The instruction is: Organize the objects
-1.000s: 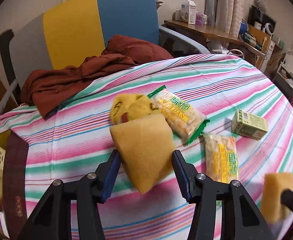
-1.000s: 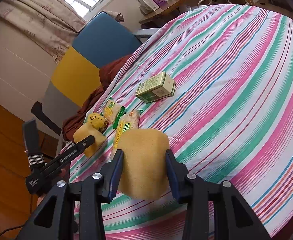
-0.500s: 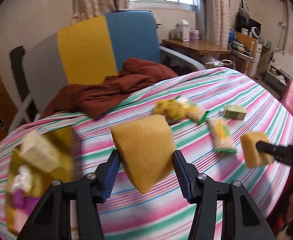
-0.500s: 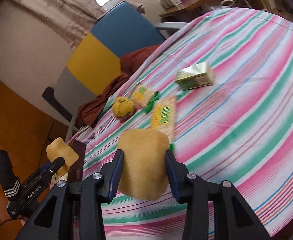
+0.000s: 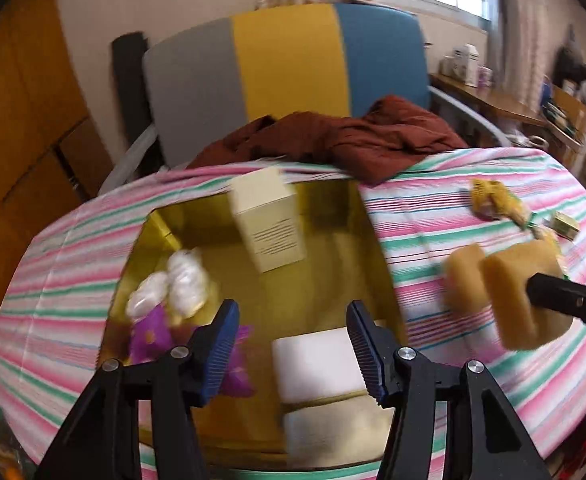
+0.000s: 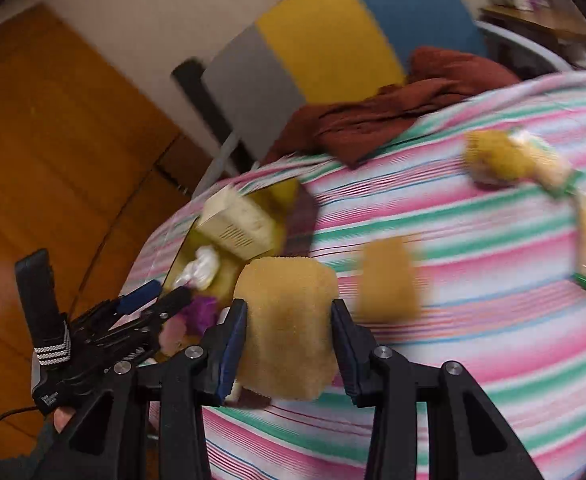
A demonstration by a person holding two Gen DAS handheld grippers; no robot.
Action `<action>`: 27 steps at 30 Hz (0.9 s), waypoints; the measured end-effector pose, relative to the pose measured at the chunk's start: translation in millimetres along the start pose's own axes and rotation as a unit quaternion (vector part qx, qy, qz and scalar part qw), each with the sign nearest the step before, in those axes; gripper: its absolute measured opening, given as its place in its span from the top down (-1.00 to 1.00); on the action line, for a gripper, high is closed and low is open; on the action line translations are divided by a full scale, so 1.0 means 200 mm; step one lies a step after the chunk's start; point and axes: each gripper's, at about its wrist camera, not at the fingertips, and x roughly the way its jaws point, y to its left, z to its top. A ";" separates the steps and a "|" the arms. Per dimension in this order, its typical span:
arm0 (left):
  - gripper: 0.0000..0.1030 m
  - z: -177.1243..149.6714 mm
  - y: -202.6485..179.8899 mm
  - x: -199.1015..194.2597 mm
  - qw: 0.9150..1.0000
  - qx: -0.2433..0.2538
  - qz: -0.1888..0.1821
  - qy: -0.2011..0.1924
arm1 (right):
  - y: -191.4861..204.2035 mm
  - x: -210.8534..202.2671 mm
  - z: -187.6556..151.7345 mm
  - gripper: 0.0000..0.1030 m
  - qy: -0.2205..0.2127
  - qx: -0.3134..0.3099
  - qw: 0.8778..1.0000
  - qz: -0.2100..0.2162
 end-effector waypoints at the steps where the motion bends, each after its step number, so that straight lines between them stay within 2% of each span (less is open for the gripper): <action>1: -0.10 -0.01 0.03 0.01 1.000 -0.003 0.003 0.007 | 0.05 0.05 0.01 0.19 0.005 -0.009 1.000 0.000; 5: -0.10 -0.04 0.12 0.02 1.000 -0.020 -0.017 0.009 | 0.16 0.14 0.00 0.19 0.014 -0.025 1.000 0.004; 8: -0.12 -0.02 0.12 -0.02 0.999 -0.017 -0.026 -0.010 | 0.17 0.06 -0.01 0.19 -0.004 -0.031 0.999 -0.012; 10: -0.22 0.00 0.07 -0.04 0.999 0.004 -0.029 -0.019 | 0.12 -0.04 -0.01 0.19 -0.024 -0.015 0.999 -0.016; 12: -0.47 0.03 -0.02 -0.06 0.999 0.019 -0.037 -0.020 | 0.03 -0.16 -0.03 0.19 -0.044 -0.005 0.998 -0.039; 14: -0.48 0.05 -0.12 -0.07 0.997 0.035 -0.061 -0.023 | -0.09 -0.30 -0.07 0.19 -0.063 0.020 0.995 -0.069; 16: -0.63 0.10 -0.29 -0.10 0.994 0.058 -0.089 -0.025 | -0.24 -0.43 -0.13 0.19 -0.074 0.049 0.991 -0.100; 17: -0.92 0.11 -0.36 -0.09 0.993 0.067 -0.092 -0.022 | -0.31 -0.48 -0.15 0.18 -0.079 0.064 0.988 -0.114; 18: -1.00 0.14 -0.46 -0.07 0.993 0.080 -0.090 -0.011 | -0.38 -0.52 -0.19 0.18 -0.081 0.081 0.986 -0.121; 20: -1.00 0.17 -0.63 -0.01 0.989 0.111 -0.094 0.007 | -0.49 -0.60 -0.24 0.18 -0.085 0.108 0.982 -0.130; 22: -1.00 0.21 -0.78 0.10 0.990 0.120 -0.069 0.038 | -0.56 -0.64 -0.28 0.18 -0.090 0.123 0.980 -0.129; 27: -1.00 0.25 -0.95 0.33 0.988 0.130 -0.025 0.085 | -0.65 -0.64 -0.31 0.18 -0.095 0.132 0.980 -0.111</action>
